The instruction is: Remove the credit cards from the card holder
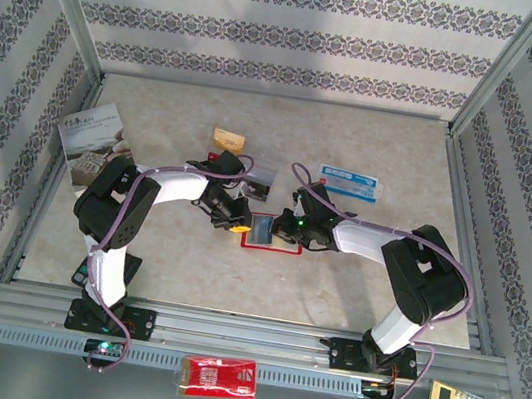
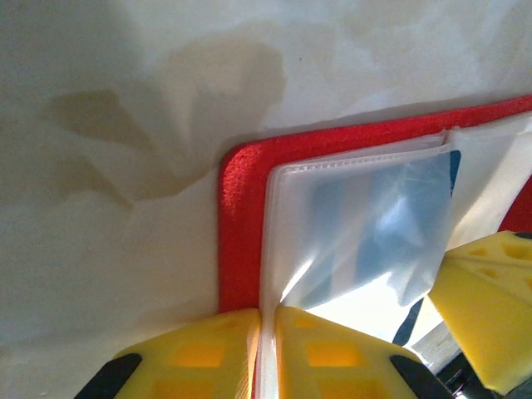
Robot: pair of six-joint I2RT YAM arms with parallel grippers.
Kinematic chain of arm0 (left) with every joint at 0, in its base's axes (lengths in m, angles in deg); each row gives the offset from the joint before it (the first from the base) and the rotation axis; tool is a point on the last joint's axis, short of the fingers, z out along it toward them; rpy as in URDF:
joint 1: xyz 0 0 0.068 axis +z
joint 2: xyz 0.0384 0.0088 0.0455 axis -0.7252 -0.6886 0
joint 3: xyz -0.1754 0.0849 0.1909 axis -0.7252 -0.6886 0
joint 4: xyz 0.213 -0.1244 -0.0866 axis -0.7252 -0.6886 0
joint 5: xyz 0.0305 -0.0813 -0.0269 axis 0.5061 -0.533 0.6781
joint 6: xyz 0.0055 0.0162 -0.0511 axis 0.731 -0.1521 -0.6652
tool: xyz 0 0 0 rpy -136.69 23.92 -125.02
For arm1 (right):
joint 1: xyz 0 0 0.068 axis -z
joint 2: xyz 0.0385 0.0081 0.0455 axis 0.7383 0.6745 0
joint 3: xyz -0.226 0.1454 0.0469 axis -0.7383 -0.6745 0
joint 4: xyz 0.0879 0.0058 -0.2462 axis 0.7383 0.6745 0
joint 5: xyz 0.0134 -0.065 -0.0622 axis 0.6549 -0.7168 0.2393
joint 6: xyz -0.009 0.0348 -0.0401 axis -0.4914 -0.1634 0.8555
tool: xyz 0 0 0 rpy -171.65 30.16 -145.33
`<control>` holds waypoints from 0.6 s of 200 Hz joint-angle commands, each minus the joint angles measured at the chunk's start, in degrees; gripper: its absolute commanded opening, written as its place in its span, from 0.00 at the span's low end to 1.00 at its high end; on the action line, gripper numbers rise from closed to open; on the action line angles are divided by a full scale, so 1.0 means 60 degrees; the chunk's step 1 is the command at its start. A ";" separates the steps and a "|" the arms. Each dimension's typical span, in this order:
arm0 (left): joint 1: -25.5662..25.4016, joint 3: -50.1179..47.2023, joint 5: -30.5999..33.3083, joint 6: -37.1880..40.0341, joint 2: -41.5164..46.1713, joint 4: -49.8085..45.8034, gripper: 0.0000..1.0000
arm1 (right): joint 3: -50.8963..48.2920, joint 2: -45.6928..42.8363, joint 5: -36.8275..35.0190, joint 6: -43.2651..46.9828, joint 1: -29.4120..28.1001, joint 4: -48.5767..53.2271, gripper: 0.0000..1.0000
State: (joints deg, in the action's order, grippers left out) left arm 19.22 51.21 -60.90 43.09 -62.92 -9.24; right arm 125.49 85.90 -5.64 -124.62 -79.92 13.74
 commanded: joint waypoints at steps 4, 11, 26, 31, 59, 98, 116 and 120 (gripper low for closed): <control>0.0106 -0.0252 0.1306 0.0252 -0.0325 -0.0526 0.16 | -0.0164 -0.0305 -0.0469 0.0039 0.0182 0.0268 0.00; 0.0105 -0.0232 0.1302 0.0267 -0.0325 -0.0552 0.15 | -0.0150 -0.0291 -0.0461 0.0056 0.0200 0.0283 0.00; 0.0106 -0.0216 0.1284 0.0299 -0.0353 -0.0547 0.15 | -0.0124 -0.0219 -0.0372 0.0079 0.0204 0.0283 0.00; 0.0106 -0.0209 0.1270 0.0297 -0.0355 -0.0552 0.15 | -0.0107 -0.0183 -0.0320 0.0077 0.0204 0.0283 0.00; 0.0106 -0.0213 0.1222 0.0326 -0.0397 -0.0527 0.15 | 0.0066 0.0149 0.0175 0.0139 0.0199 0.0283 0.07; 0.0102 -0.0235 0.1168 0.0356 -0.0428 -0.0508 0.15 | 0.0125 0.0484 0.0289 0.0155 0.0178 0.0298 0.20; 0.0102 -0.0245 0.1137 0.0368 -0.0444 -0.0495 0.15 | 0.0155 0.0544 0.0456 0.0253 0.0168 0.0241 0.20; 0.0102 -0.0251 0.1146 0.0370 -0.0443 -0.0502 0.15 | 0.0158 0.0544 0.0487 0.0278 0.0161 0.0232 0.20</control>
State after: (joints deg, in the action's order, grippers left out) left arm 19.22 51.30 -60.77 44.13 -62.92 -9.28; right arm 125.86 87.45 -4.15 -124.30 -79.18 14.31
